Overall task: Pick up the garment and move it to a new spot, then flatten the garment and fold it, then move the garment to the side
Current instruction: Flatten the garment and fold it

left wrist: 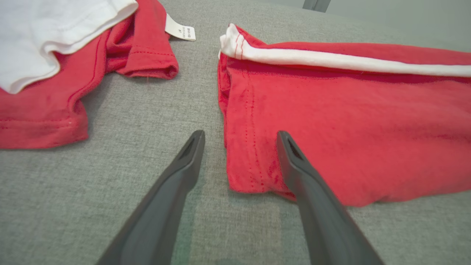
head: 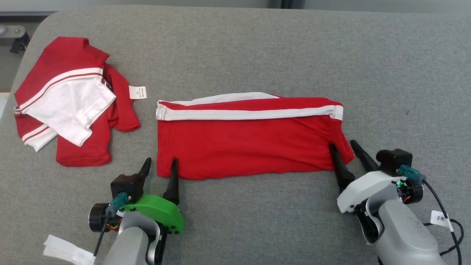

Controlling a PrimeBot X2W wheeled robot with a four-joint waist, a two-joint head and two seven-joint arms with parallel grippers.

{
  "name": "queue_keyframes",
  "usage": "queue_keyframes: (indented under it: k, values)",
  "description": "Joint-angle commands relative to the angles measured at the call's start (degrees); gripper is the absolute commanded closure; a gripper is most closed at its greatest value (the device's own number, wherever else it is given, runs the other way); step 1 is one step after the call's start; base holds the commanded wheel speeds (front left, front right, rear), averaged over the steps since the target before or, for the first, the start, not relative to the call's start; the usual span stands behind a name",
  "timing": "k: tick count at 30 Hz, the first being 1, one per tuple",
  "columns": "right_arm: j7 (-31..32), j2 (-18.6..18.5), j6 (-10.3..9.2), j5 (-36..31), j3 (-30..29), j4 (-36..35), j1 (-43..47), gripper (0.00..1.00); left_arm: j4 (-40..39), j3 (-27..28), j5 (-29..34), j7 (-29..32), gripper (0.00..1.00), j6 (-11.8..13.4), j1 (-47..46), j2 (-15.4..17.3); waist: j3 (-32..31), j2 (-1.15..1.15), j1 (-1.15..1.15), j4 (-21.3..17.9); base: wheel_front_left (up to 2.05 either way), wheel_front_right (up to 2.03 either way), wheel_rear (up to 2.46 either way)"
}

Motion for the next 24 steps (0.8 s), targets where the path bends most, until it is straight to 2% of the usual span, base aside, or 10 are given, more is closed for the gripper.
queue_keyframes:
  k: [1, 6, 13, 14, 18, 21, 24]
  values:
    - [1.0, 0.0, -0.11, 0.8, 1.1, 2.3, 2.3, 1.00, 0.1, 0.3, 0.5, 0.0, 0.00, -0.2, -0.5, 0.1, 0.1, 0.00, 0.00, -0.2, 0.00, 0.00, 0.00]
    - [0.9, 0.0, -0.11, 2.2, -1.0, 0.2, 2.8, 1.00, 0.1, 0.9, 1.2, 0.0, 0.00, -0.4, -0.4, 0.0, 0.0, 0.00, 0.00, -0.9, 0.00, 0.00, 0.00]
    - [0.5, -1.9, -0.12, -1.9, -13.9, -4.1, 2.3, 1.00, 0.1, 1.3, 1.9, 0.0, 0.00, -0.8, 0.4, 0.0, -1.0, 0.00, 0.00, -2.4, 0.00, 0.00, 0.00]
    - [0.5, -2.9, -0.11, -3.2, -17.3, -5.0, 2.2, 1.00, 0.3, 1.3, 2.0, 0.0, 0.00, -0.7, 0.7, -0.1, -1.3, 0.00, 0.00, -2.9, 0.00, 0.00, 0.00]
    - [0.5, -4.1, -0.11, -6.7, -22.6, -8.0, 1.0, 1.00, 0.6, 1.2, 2.0, 0.0, 0.00, -0.8, 1.4, -0.1, -2.0, 0.00, 0.00, -3.9, 0.00, 0.00, 0.00]
    - [0.5, -2.7, -0.09, -8.1, -21.7, -10.4, 0.4, 1.00, 0.9, 1.2, 2.1, 0.0, 0.00, -0.7, 1.7, -0.2, -2.6, 0.00, 0.00, -4.4, 0.00, 0.00, 0.00]
    - [0.6, -1.3, -0.06, -7.3, -15.8, -12.2, 0.8, 1.00, 1.4, 0.8, 2.1, 0.0, 0.00, -0.7, 2.0, -0.2, -3.4, 0.00, 0.00, -4.6, 0.00, 0.00, 0.00]
